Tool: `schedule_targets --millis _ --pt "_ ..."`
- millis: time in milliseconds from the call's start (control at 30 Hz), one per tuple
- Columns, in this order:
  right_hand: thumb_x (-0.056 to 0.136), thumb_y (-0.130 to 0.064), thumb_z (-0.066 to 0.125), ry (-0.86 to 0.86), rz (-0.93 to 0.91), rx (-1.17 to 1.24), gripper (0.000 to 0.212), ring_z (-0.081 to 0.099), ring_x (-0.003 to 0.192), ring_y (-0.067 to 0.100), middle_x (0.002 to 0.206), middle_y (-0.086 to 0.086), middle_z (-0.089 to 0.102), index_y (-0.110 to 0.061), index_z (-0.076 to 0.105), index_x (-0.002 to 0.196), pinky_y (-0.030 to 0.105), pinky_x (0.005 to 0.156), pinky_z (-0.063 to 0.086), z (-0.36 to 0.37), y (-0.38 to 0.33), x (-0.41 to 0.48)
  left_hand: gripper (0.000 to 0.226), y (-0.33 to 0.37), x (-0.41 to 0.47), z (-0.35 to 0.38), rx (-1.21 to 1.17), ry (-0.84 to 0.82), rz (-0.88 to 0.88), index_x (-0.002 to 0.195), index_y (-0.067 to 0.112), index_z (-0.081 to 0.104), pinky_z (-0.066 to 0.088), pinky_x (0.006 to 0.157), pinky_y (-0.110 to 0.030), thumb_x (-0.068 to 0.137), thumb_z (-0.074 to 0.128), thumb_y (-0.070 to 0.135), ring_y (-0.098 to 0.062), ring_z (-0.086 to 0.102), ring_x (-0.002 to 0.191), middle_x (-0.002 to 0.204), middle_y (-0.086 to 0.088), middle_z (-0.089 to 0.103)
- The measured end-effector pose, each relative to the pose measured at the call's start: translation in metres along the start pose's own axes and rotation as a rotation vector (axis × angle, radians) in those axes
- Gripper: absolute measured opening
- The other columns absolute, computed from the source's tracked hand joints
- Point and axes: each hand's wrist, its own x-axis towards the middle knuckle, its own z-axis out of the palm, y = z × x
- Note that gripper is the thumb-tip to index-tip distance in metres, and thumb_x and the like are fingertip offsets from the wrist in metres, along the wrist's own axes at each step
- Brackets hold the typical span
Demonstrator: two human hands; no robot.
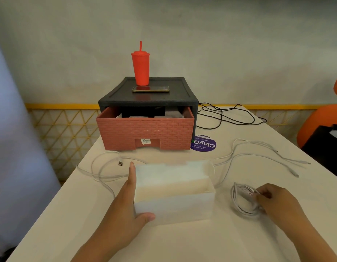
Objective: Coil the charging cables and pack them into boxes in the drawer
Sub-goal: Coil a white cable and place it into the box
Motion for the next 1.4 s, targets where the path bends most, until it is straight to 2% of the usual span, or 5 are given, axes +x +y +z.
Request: schedule_targets --millis 100,300,500,900,1400 --pt "0.083 -0.009 0.064 0.077 -0.09 0.146 0.013 0.065 0.062 0.023 0.066 0.005 0.067 -0.016 0.064 0.072 0.045 0.073 0.053 -0.01 -0.013 -0.009 0.125 0.003 0.006 -0.003 -0.016 -0.031 -0.053 0.113 0.067 -0.03 0.022 0.103 -0.015 0.074 0.077 0.016 0.01 0.016 0.129 0.126 0.048 0.002" --pt "0.082 -0.029 0.058 0.486 -0.694 0.278 0.008 0.055 0.078 -0.003 0.083 -0.015 0.061 -0.023 0.058 0.087 -0.001 0.067 0.04 -0.011 -0.077 -0.044 0.126 0.005 0.013 -0.006 -0.025 -0.1 -0.094 0.116 0.063 -0.029 0.018 0.101 -0.013 0.072 0.08 0.017 0.011 0.012 0.127 0.119 0.051 -0.004" --pt "0.083 -0.009 0.056 0.448 -1.246 -0.129 0.016 0.052 0.081 0.021 0.095 0.006 0.067 -0.013 0.055 0.098 0.025 0.067 0.044 0.041 -0.087 -0.027 0.125 0.009 0.013 -0.005 -0.044 -0.133 -0.102 0.119 0.063 -0.027 0.019 0.103 -0.014 0.072 0.079 0.016 0.011 0.011 0.127 0.129 0.044 -0.002" --pt "0.079 -0.038 0.019 -0.21 -0.975 -0.34 0.051 0.052 0.067 0.009 0.077 -0.009 0.065 -0.022 0.067 0.088 0.01 0.065 0.03 0.037 -0.07 -0.021 0.123 0.011 0.013 -0.004 -0.038 -0.14 -0.116 0.123 0.059 -0.028 0.024 0.095 -0.011 0.074 0.078 0.019 0.011 0.018 0.121 0.128 0.039 0.003" --pt "0.09 -0.014 0.055 -0.031 -0.502 -0.218 0.013 0.051 0.093 0.017 0.089 -0.01 0.061 -0.019 0.067 0.094 0.019 0.073 0.032 0.008 -0.005 0.003 0.086 0.035 0.015 0.073 -0.18 -0.277 -0.019 0.13 0.053 -0.007 0.031 0.1 -0.006 0.084 0.063 0.032 0.02 0.036 0.12 0.133 0.035 0.031"
